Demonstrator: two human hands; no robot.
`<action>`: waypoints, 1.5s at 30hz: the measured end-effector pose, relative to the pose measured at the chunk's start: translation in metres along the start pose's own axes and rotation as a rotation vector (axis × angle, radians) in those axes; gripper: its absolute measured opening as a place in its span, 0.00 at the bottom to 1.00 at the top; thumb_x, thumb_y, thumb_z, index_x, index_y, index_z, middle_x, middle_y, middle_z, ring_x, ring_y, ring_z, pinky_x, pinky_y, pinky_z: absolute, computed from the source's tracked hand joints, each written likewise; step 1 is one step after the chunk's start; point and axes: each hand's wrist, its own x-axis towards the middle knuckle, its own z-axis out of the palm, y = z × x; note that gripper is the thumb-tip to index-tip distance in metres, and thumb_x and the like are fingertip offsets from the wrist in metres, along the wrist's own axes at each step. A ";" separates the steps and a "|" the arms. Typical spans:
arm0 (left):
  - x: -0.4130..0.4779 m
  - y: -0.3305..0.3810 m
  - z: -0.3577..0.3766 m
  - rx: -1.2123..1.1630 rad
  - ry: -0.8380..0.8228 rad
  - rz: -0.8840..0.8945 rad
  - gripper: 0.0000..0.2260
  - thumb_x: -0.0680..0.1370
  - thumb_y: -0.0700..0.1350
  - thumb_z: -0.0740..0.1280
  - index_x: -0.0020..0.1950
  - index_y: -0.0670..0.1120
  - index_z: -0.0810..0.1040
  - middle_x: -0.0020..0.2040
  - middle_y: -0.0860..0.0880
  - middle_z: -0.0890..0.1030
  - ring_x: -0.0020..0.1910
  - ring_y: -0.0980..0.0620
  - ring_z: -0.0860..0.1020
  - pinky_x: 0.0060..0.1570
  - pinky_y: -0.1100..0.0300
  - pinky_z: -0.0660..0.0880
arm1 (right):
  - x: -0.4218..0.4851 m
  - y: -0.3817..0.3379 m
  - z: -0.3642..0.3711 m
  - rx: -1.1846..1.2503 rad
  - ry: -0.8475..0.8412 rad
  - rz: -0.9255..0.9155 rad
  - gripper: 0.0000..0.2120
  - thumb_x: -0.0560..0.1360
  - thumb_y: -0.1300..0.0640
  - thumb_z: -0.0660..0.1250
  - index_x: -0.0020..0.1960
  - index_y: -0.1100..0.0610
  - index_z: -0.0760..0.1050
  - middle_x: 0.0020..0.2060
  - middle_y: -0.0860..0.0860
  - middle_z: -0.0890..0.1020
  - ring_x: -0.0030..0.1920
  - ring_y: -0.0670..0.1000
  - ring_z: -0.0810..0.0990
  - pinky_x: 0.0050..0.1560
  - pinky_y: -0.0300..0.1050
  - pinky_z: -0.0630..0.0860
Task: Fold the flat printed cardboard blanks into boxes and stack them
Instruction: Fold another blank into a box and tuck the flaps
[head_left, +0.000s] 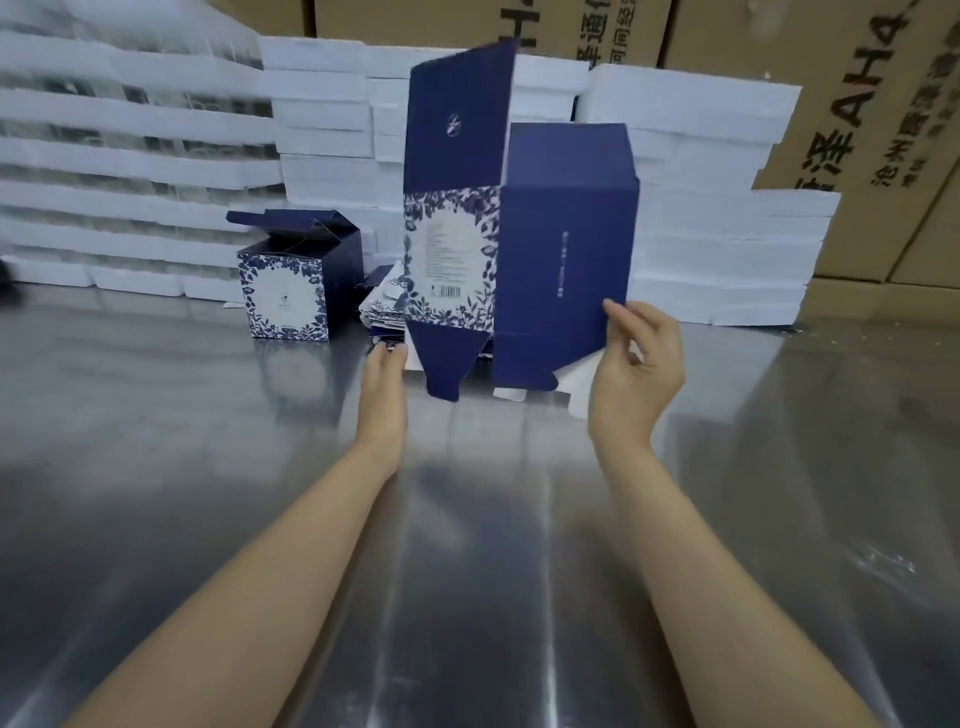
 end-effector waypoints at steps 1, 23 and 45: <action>-0.002 0.000 -0.004 0.020 -0.033 0.036 0.16 0.80 0.56 0.58 0.68 0.57 0.69 0.66 0.58 0.72 0.69 0.53 0.68 0.70 0.52 0.63 | 0.005 -0.002 -0.004 0.039 -0.033 0.077 0.13 0.76 0.69 0.65 0.48 0.52 0.82 0.49 0.53 0.79 0.49 0.40 0.77 0.49 0.35 0.73; 0.002 0.015 -0.049 -0.082 -0.974 -0.603 0.17 0.77 0.45 0.61 0.45 0.35 0.85 0.52 0.36 0.83 0.47 0.46 0.85 0.43 0.63 0.81 | -0.033 0.050 -0.003 -0.607 -1.167 0.149 0.12 0.77 0.59 0.64 0.55 0.51 0.82 0.56 0.45 0.80 0.59 0.48 0.76 0.63 0.50 0.70; 0.009 -0.001 -0.040 0.404 -0.395 0.021 0.13 0.79 0.64 0.57 0.54 0.61 0.77 0.56 0.59 0.79 0.58 0.58 0.75 0.70 0.51 0.64 | -0.032 0.042 -0.002 0.100 -0.633 0.340 0.21 0.78 0.48 0.58 0.68 0.55 0.70 0.66 0.49 0.75 0.66 0.44 0.73 0.67 0.43 0.70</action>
